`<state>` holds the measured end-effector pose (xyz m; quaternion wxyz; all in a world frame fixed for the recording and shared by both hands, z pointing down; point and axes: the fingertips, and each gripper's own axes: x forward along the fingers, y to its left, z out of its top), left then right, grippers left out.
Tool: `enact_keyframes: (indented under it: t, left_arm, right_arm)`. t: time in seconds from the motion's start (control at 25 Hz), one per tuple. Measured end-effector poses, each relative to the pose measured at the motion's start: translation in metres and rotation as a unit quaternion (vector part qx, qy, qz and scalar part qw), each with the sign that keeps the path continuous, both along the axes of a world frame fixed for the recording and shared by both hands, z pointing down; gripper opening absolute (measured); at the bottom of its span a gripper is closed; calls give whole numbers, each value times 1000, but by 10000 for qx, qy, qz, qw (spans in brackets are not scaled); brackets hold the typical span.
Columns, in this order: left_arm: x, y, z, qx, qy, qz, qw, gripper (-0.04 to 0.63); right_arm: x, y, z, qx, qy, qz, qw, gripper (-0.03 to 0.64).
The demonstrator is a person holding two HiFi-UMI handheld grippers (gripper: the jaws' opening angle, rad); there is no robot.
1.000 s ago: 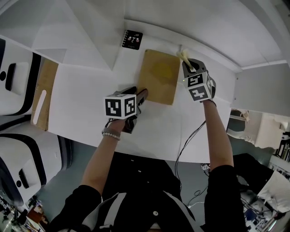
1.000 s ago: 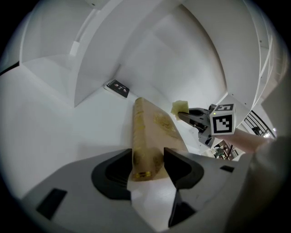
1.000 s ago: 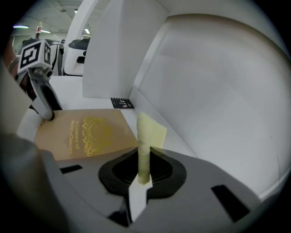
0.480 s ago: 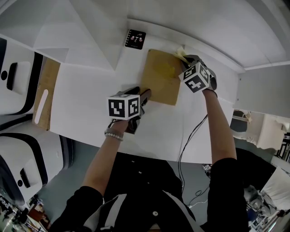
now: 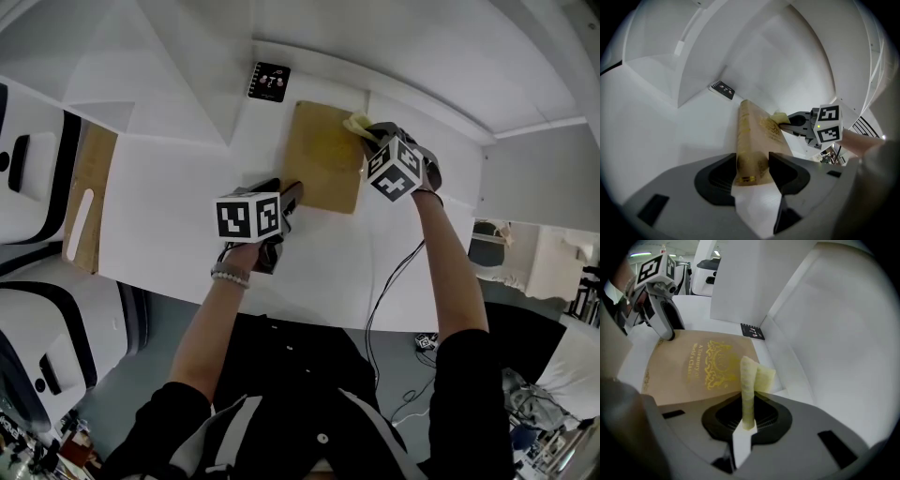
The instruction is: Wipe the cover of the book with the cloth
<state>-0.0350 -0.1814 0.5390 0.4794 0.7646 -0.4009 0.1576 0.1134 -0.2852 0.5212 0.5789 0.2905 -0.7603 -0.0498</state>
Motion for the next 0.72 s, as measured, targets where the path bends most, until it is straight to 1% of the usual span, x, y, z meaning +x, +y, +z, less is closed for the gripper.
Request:
enact_keyframes:
  t: [0.72]
  left_arm:
    - [0,0,-1,80,-129,-16,9999,216]
  right_arm:
    - [-13,87,1,-200,-16,-331,9992,34]
